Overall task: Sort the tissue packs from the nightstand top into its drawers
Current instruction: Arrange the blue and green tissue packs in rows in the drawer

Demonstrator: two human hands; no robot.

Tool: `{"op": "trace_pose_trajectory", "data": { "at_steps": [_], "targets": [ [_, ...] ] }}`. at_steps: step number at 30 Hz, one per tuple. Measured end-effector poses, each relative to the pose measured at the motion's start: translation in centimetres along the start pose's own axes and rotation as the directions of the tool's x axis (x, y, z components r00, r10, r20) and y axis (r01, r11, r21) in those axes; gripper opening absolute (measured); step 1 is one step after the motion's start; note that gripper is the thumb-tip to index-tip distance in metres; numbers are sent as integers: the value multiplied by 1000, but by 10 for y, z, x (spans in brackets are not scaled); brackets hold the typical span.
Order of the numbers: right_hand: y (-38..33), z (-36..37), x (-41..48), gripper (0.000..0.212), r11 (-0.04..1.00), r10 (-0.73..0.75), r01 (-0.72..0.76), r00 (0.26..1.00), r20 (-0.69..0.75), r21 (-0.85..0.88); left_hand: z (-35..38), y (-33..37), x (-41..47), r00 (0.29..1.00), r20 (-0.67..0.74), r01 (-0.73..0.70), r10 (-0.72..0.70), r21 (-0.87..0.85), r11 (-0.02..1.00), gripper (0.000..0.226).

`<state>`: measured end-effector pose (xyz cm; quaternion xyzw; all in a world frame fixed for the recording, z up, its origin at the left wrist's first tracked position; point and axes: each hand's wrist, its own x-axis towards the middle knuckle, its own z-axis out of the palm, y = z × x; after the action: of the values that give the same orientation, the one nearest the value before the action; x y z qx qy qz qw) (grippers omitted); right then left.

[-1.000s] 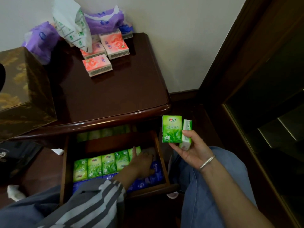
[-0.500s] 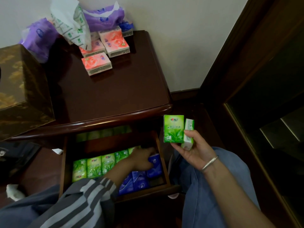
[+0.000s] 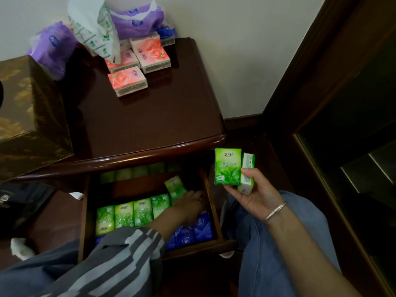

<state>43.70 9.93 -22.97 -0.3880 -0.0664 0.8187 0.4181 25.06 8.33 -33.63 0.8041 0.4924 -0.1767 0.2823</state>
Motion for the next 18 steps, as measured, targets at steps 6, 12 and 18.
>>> {"op": "trace_pose_trajectory", "data": {
  "at_steps": [6,12,18],
  "targets": [
    [0,-1,0,38,1000,3,-3,1000,7,-9,16,5,8,997,12,74,-80,249,966,53],
    [0,0,-1,37,1000,3,-3,1000,17,-1,31,2,3,998,-7,69,-68,31,997,46],
    [0,3,-1,37,1000,5,-5,1000,11,-13,40,4,3,998,-43,53,-48,115,992,53]
  ]
}}
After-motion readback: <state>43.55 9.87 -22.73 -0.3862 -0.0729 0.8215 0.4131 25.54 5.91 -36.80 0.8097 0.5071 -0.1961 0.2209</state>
